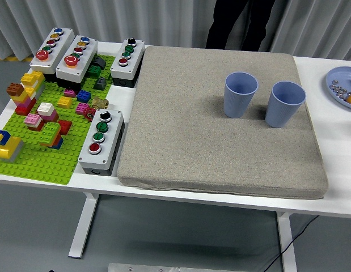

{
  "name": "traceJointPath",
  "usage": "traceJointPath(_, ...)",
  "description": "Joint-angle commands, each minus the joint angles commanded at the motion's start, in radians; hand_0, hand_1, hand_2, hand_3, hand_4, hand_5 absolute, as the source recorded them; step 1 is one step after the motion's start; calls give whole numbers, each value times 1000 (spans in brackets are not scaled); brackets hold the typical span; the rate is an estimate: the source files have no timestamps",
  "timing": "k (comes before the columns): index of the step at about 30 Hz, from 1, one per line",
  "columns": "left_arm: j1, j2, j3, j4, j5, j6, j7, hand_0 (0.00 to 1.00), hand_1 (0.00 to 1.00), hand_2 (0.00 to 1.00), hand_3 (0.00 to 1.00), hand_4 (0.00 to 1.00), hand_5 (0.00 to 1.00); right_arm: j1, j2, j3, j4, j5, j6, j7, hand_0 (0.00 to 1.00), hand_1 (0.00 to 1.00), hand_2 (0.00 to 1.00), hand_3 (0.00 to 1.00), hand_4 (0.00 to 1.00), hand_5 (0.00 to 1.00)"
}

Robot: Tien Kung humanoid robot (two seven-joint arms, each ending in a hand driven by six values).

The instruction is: Pick cup pour cup place

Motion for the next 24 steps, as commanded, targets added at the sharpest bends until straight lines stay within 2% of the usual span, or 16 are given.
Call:
traceJointPath(3, 1, -1, 1, 0, 0, 0, 0, 763, 792, 856, 749, 508, 968, -17, 2, -12, 0, -5, 13, -3, 898, 859, 919, 911, 867, 471)
traceJointPath(4, 1, -1, 1, 0, 0, 0, 0, 763, 791, 856, 751, 507, 969, -22, 4, -16, -1, -6, 15, -2, 905, 875, 952, 941, 895, 348)
traceJointPath(9, 4, -3, 5, 0, -1, -3, 2, 763, 791, 856, 751, 507, 969, -48, 9, -43, 0, -20, 33, -13, 905, 875, 952, 941, 895, 348)
traceJointPath(10, 4, -3, 5, 0, -2, -3, 2, 764, 791, 856, 750, 507, 970, -50, 10, -45, 1, -20, 34, -15, 906, 884, 967, 955, 897, 287)
traceJointPath(24, 1, -5, 15, 0, -9, -6, 1, 763, 789, 854, 747, 507, 971, -69, 21, -108, -7, 6, 45, -25, 905, 883, 992, 950, 879, 295)
